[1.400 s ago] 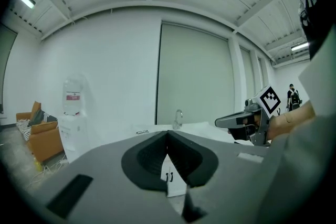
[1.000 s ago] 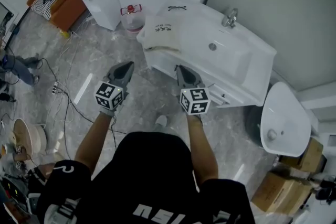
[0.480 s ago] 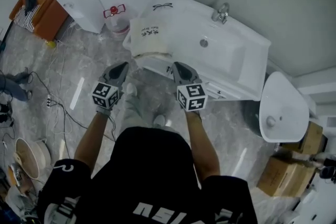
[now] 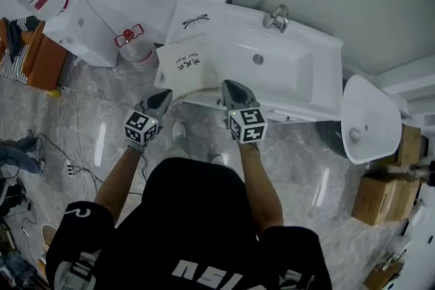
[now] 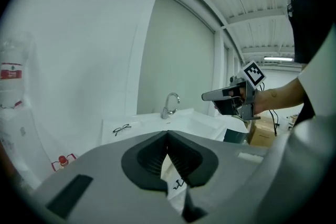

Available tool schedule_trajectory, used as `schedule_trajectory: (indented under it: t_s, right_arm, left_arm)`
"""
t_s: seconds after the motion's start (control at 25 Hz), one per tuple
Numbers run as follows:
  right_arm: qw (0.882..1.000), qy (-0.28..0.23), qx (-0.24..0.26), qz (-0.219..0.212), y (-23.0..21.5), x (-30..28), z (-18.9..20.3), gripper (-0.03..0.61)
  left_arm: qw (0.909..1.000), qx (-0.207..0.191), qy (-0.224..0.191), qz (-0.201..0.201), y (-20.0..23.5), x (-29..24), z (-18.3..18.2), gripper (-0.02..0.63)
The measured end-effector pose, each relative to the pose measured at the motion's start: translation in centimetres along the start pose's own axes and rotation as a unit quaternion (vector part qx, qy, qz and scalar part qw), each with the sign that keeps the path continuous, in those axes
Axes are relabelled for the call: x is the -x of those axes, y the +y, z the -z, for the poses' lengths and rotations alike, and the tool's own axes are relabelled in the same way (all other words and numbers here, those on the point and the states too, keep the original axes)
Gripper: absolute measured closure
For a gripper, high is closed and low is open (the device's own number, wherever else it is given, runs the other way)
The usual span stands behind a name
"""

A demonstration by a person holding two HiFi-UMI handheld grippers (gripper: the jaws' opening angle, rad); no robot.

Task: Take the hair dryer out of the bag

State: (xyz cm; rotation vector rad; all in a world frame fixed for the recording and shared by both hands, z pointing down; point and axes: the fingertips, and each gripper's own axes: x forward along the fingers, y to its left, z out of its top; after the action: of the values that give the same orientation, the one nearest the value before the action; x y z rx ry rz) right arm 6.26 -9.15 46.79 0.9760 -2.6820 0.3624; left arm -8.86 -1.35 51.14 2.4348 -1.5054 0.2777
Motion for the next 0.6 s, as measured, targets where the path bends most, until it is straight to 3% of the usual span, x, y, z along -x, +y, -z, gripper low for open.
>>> schedule_trajectory:
  t_s: [0.32,0.6]
  right_arm:
    - [0.999,0.021,-0.026,0.042,-0.6,-3.7,2.4,0.583]
    - [0.993,0.037,-0.063,0.090,-0.4,-4.6,5.8,0.583]
  left_arm:
    - [0.9937,-0.024,0.053,0.095,2.5,-3.6,4.0,0.615]
    - [0.9734,-0.053,0.116,0.190,2.7,-5.9,9.2,0.615]
